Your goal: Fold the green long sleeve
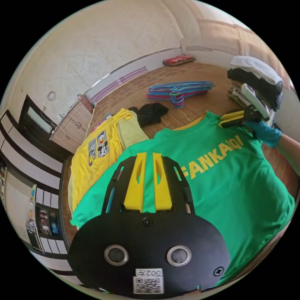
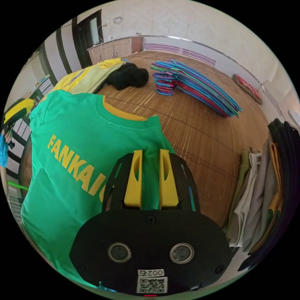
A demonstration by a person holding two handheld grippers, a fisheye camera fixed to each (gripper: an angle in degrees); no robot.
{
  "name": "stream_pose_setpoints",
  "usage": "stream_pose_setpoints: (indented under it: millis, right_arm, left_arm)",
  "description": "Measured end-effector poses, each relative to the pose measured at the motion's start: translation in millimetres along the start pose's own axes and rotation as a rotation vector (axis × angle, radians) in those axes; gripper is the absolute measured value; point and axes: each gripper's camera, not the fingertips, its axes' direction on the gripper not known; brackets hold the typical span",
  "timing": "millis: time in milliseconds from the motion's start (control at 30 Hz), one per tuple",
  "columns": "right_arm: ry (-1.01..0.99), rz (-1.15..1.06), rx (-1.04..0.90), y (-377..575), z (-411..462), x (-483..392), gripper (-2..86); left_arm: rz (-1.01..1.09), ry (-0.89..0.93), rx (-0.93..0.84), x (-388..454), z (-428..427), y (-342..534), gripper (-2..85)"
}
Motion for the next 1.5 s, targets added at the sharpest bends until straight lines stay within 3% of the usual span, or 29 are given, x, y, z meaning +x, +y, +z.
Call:
stream_pose_setpoints:
  millis: [167, 367, 533, 800, 1000, 1233, 1500]
  right_arm:
    - [0.075, -0.038, 0.089, -6.1, -29.5, -36.6, 7.7]
    - [-0.041, -0.112, 0.193, -28.1, -46.5, -92.1, 7.9]
    - [-0.112, -0.164, 0.164, -66.2, -29.0, -137.0, 9.0]
    - [-0.153, -0.147, 0.162, -124.3, -6.0, -175.3, 10.7]
    - [-0.253, -0.034, 0.172, -158.3, 5.2, -175.8, 11.8]
    - [-0.173, -0.060, 0.079, -181.8, 36.0, -193.7, 13.4]
    - [0.086, -0.278, 0.032, -182.9, 47.2, -235.9, 4.2]
  left_arm:
    - [-0.099, -0.011, 0.019, -21.2, -3.3, 41.2, 0.2]
    - [-0.234, 0.046, 0.019, -61.1, 4.7, 101.4, 0.5]
    - [-0.370, 0.036, 0.013, -102.4, 19.5, 153.2, 1.1]
    - [-0.683, -0.157, -0.044, -213.3, 64.6, 266.3, 5.7]
    - [-0.798, -0.277, -0.098, -292.8, 110.4, 335.4, 9.1]
    - [-0.814, -0.209, -0.112, -340.6, 168.2, 378.8, 9.9]
    - [-0.762, -0.164, -0.071, -355.6, 201.9, 403.5, 3.7]
